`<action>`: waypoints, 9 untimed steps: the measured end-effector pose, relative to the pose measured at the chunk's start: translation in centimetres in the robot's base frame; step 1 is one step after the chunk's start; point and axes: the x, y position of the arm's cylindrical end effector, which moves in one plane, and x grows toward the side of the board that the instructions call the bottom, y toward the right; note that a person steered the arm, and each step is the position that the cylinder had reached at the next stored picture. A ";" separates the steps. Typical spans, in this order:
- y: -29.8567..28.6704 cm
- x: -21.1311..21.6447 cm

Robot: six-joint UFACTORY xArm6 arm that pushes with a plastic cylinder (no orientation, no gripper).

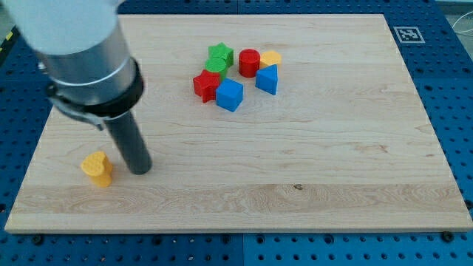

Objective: Push blue cube towards yellow heart

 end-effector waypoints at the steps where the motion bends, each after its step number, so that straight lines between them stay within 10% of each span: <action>1: 2.4 -2.5; 5: 21.0 -3.9; 9: 17.9 -12.5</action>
